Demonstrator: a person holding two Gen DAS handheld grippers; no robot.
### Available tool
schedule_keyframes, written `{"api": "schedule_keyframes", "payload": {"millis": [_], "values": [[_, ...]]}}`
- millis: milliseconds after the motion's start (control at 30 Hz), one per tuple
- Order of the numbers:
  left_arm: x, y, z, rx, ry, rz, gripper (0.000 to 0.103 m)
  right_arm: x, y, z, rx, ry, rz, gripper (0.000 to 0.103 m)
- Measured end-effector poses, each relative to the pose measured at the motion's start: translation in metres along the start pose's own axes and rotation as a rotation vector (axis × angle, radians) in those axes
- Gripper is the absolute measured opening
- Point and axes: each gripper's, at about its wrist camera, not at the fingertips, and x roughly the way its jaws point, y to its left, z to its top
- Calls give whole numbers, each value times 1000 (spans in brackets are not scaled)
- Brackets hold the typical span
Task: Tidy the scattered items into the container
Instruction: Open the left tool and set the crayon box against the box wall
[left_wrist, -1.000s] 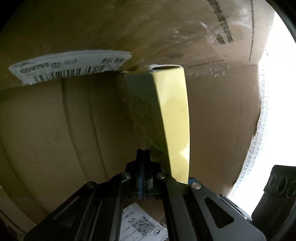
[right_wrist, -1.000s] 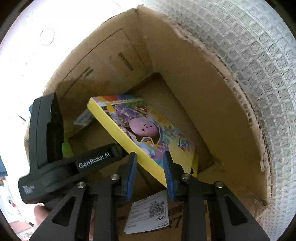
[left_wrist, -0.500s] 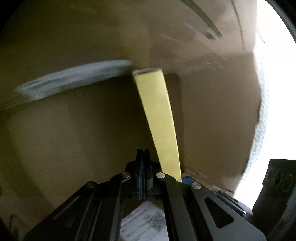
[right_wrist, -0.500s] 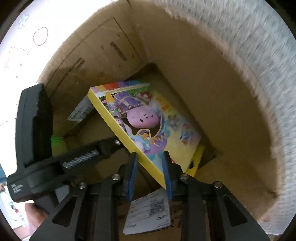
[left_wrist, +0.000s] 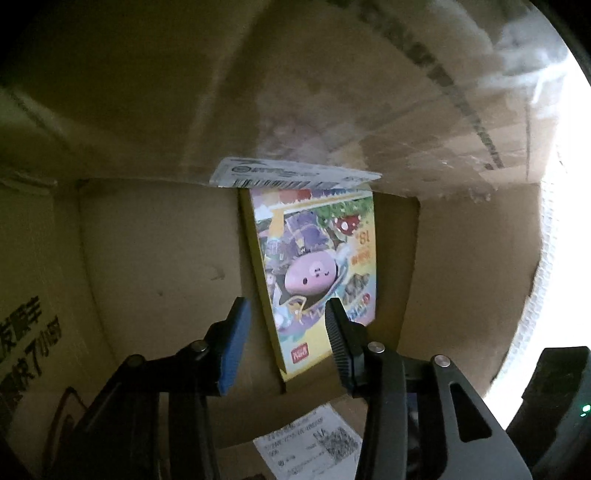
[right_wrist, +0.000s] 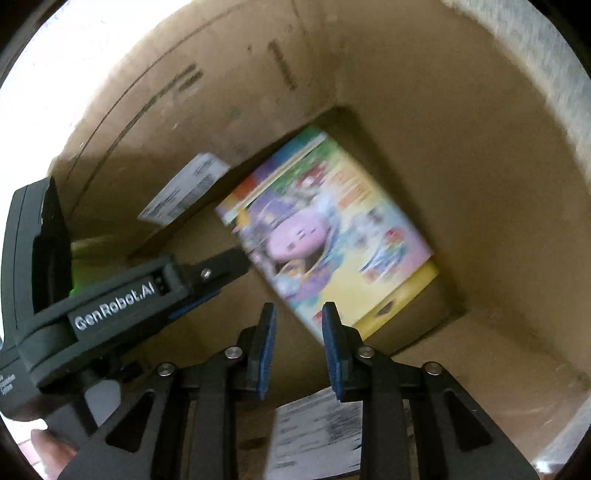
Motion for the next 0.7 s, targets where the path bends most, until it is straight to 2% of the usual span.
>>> {"api": "schedule_keyframes", "payload": {"millis": [100, 133, 167, 233, 300, 367, 433, 567, 700], "values": [[5, 2, -1, -19, -10, 23, 46, -5, -15, 14, 4, -20, -30, 23], [7, 3, -1, -29, -11, 18, 46, -9, -31, 16, 4, -17, -38, 23], [9, 4, -1, -41, -6, 13, 46, 1, -33, 14, 3, -11, -47, 23], [16, 5, -1, -59, 14, 10, 46, 25, -40, 32, -30, 11, -89, 23], [21, 5, -2, -62, 19, 43, 46, 34, -40, 36, -43, 50, -121, 23], [24, 5, -3, -61, 2, 47, 45, 39, -38, 41, -67, 55, -141, 23], [26, 6, -4, -63, -18, 59, 44, 44, -36, 45, -98, 67, -211, 23], [23, 9, -11, -58, -64, 50, 44, 57, -45, 48, -74, 126, -170, 23], [24, 11, -17, -53, -105, 72, 43, 66, -50, 42, -51, 174, -169, 23]]}}
